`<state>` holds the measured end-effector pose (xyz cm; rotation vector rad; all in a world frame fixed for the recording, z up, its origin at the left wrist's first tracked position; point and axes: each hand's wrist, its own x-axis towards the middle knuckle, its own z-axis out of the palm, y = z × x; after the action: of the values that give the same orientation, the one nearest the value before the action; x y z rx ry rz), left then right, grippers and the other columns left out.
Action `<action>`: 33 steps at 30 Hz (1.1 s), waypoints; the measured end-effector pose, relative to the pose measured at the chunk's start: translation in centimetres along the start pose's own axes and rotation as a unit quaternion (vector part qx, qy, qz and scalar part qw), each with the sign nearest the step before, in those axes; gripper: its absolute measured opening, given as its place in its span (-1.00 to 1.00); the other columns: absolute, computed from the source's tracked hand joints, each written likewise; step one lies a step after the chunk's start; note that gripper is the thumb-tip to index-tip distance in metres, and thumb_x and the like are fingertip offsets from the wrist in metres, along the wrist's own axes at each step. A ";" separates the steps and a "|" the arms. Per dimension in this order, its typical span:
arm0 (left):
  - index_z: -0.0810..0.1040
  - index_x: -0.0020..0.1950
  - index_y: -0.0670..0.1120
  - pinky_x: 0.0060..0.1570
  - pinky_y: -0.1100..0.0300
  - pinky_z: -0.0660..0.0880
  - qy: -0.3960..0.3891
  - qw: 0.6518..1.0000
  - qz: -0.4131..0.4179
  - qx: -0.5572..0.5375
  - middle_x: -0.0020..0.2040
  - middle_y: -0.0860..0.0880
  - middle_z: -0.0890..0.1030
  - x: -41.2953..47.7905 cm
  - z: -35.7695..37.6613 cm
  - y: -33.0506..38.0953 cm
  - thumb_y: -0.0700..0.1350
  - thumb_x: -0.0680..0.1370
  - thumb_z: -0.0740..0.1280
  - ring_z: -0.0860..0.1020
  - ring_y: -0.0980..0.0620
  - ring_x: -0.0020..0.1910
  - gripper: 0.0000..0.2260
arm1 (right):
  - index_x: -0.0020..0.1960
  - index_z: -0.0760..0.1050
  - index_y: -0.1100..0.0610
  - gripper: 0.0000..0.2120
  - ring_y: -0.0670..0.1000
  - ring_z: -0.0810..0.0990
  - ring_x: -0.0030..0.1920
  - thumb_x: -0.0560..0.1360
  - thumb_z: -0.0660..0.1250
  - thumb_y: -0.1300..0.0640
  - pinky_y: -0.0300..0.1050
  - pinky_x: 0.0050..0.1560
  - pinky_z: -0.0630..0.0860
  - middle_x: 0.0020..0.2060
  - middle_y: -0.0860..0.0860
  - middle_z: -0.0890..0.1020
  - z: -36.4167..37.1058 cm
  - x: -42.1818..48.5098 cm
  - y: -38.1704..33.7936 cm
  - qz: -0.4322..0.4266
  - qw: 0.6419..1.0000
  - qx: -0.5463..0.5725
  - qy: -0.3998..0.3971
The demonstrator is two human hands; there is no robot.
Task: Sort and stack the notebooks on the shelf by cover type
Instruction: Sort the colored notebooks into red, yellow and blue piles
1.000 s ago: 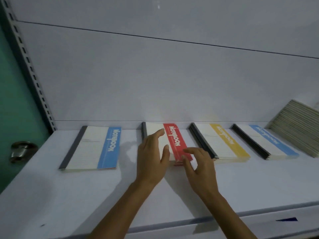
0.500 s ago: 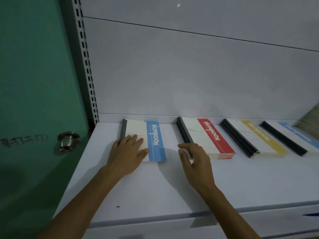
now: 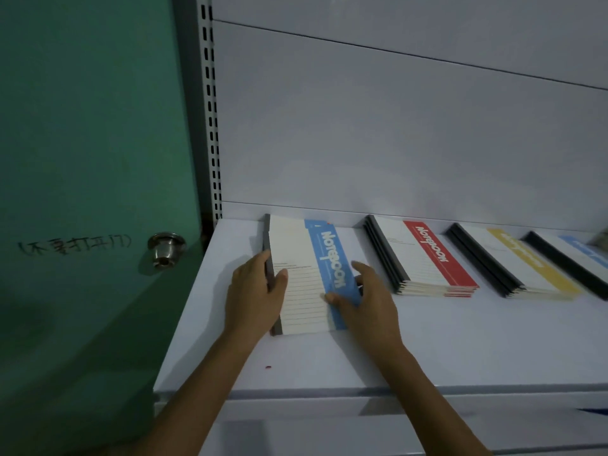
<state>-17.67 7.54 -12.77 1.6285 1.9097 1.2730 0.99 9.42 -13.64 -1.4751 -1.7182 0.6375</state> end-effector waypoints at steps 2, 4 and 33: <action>0.37 0.38 -0.06 0.16 -0.05 0.50 -0.009 1.000 -0.003 0.012 0.26 -0.02 0.53 -0.2 0.3 -0.1 0.01 0.57 0.28 0.47 -0.03 0.23 -0.60 | 0.41 0.25 0.03 -0.34 -0.01 0.56 0.04 0.41 0.46 -0.03 -0.21 -0.10 0.55 0.06 -0.04 0.50 -0.4 -0.1 0.2 0.041 0.996 0.070 0.028; 0.35 0.40 -0.07 0.20 -0.04 0.47 0.002 1.000 -0.006 0.004 0.29 -0.02 0.50 -0.2 0.2 -0.2 0.00 0.56 0.28 0.44 -0.04 0.28 -0.58 | 0.32 0.34 0.05 -0.48 -0.06 0.58 -0.03 0.44 0.45 0.02 -0.33 -0.20 0.50 0.05 -0.03 0.54 -0.8 0.0 0.5 0.061 0.991 0.112 0.051; 0.37 0.33 -0.09 -0.26 0.18 0.58 0.215 0.975 0.051 0.004 0.06 -0.05 0.62 -5.7 -2.9 4.8 0.03 0.61 0.09 0.58 0.02 -0.13 -0.64 | 0.05 0.37 -0.10 -0.84 -0.08 0.66 -0.12 0.52 0.31 0.01 -0.28 -0.32 0.59 -0.03 -0.11 0.61 -3.6 -3.6 0.5 0.045 0.945 0.291 0.139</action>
<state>-15.09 0.92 -9.07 1.5653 2.0892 1.7834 4.34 5.67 -12.77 -1.1537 -1.1174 0.8524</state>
